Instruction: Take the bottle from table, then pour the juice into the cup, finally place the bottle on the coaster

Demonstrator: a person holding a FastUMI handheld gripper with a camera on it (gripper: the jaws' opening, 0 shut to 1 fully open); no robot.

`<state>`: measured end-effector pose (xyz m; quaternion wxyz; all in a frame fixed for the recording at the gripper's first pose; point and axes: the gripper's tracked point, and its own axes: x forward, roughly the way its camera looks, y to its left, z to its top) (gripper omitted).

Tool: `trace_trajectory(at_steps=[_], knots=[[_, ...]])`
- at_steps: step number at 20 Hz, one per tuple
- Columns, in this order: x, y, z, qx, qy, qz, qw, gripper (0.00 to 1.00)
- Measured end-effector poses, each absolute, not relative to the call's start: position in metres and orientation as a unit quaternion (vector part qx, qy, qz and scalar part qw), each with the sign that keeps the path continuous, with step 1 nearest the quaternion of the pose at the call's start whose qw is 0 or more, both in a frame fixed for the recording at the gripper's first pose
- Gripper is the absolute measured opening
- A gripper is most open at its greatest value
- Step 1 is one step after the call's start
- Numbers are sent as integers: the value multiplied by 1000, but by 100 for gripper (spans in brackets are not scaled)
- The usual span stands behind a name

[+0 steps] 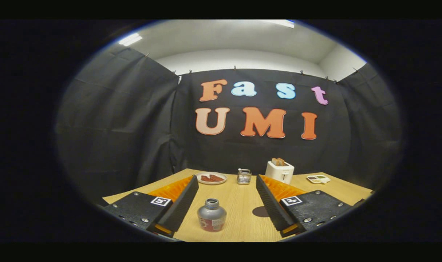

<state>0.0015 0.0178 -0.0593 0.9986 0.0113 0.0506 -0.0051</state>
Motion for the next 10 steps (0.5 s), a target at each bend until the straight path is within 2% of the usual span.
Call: trace_trajectory(at_steps=[10], knots=[[-5,29,-133,16,79,-16,997,95]])
